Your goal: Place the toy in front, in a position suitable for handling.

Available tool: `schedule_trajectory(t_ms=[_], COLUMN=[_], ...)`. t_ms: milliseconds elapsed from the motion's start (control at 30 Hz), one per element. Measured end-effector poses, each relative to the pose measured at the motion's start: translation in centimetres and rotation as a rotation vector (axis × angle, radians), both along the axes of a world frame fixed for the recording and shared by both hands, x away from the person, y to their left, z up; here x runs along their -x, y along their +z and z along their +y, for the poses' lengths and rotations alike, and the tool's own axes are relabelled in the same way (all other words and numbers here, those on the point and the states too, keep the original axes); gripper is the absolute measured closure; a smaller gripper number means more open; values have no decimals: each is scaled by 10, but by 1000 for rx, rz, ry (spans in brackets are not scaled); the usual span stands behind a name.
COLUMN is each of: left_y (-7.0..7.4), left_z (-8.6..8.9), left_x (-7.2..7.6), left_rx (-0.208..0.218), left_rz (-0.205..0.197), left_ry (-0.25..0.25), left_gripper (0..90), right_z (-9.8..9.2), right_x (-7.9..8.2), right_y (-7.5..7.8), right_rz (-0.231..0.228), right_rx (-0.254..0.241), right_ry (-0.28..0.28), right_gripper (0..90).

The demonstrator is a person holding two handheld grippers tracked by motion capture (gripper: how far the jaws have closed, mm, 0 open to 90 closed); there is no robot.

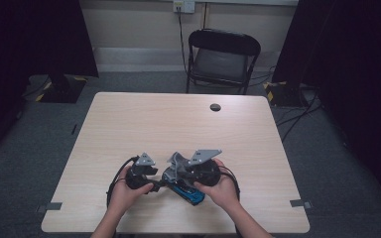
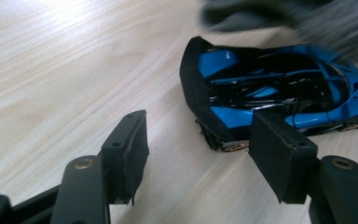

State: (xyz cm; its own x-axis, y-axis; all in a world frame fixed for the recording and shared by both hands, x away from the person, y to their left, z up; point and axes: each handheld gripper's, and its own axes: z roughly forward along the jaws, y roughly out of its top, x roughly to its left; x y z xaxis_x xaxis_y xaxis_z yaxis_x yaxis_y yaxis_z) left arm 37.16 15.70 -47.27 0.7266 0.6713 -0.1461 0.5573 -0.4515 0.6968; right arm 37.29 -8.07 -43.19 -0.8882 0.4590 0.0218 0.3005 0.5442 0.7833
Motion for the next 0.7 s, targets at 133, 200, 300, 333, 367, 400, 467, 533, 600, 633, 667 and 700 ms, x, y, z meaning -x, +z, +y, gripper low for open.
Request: schedule_trajectory(t_ms=[133, 200, 300, 333, 367, 400, 467, 533, 600, 633, 667, 700], left_y=[0, 0, -2, -3, -3, -3, -2, 0, 0, 0, 0, 0], left_z=[0, 0, 2, 3, 3, 3, 1, -1, -1, -1, -1, -1], left_x=[-1, -2, -2, -3, -3, -2, -1, -1, 0, 0, 0, 0], left_rx=[8, 12, 20, 23, 25, 24, 2, -21, -22, -20, -13, -15], left_rz=[2, 5, 14, 21, 21, 19, 1, -8, -6, -6, -3, -4], left_ry=[1, -1, 2, 5, 6, 6, 3, 0, 3, 3, 9, 9], left_gripper=[367, 365, 348, 345, 334, 334, 334, 338, 338, 337, 338, 338], right_z=[22, 32, 34, 33, 30, 28, 23, 18, 13, 10, 7, 4], right_x=[-10, -12, -10, -10, -9, -8, -3, 2, 7, 10, 13, 16], right_y=[-10, -18, -22, -21, -21, -20, -19, -19, -19, -19, -19, -19], right_rz=[27, 41, 42, 50, 54, 56, 55, 44, 35, 38, 31, 25], right_rx=[20, 53, 56, 49, 43, 41, 42, 45, 44, 44, 48, 50], right_ry=[14, 38, 42, 40, 41, 40, 40, 40, 44, 48, 48, 52], right_gripper=[764, 763, 763, 763, 763, 763, 762, 762, 762, 762, 762, 762])
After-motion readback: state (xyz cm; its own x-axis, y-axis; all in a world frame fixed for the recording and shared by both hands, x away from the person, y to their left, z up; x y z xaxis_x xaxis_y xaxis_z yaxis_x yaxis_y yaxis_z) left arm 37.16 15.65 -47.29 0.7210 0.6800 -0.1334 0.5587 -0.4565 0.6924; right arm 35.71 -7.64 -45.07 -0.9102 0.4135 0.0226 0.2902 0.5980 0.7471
